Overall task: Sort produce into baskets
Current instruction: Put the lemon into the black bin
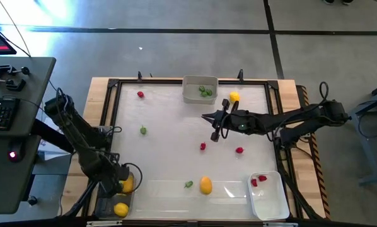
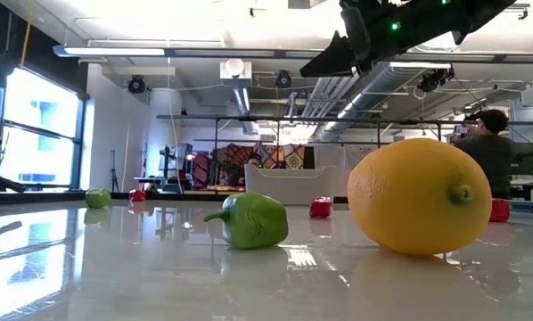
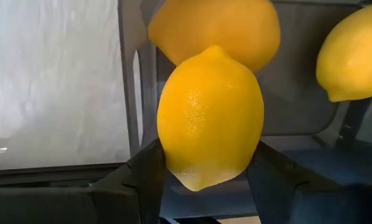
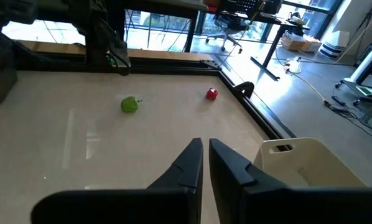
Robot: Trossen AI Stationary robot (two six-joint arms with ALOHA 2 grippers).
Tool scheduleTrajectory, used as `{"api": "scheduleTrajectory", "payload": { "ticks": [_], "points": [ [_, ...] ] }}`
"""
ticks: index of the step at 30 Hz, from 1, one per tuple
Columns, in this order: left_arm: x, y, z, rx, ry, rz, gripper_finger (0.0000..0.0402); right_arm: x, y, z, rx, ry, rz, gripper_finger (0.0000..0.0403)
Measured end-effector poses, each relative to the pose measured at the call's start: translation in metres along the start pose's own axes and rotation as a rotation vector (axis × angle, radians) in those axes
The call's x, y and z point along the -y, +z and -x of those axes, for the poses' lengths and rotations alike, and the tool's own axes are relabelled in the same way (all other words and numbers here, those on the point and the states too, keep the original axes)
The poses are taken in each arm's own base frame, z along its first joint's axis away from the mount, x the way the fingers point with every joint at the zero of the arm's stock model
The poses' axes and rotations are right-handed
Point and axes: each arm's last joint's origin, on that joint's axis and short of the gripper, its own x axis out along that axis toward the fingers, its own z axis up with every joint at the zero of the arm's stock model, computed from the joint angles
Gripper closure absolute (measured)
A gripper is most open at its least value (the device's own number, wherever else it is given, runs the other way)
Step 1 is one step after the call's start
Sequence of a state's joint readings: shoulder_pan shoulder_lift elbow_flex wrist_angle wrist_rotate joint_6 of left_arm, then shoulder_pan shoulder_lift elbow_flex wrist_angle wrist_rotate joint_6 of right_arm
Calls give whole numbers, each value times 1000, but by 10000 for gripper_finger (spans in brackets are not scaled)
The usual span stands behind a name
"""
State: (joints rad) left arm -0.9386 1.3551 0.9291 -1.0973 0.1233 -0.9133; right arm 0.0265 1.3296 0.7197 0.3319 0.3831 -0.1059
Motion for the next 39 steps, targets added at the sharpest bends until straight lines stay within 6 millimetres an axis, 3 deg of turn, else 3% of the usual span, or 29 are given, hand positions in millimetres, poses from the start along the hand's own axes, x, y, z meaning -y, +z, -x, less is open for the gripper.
{"api": "scheduleTrajectory", "payload": {
  "ticks": [13,26,39],
  "points": [
    [-11,-10,-33,2,-30,44,229,0,0,0,-4,14,6,386],
    [-22,4,-31,-58,-89,216,184,-1,0,0,-3,14,6,386],
    [-17,13,-17,-36,-152,117,175,-1,-1,0,-3,26,9,386]
  ]
}}
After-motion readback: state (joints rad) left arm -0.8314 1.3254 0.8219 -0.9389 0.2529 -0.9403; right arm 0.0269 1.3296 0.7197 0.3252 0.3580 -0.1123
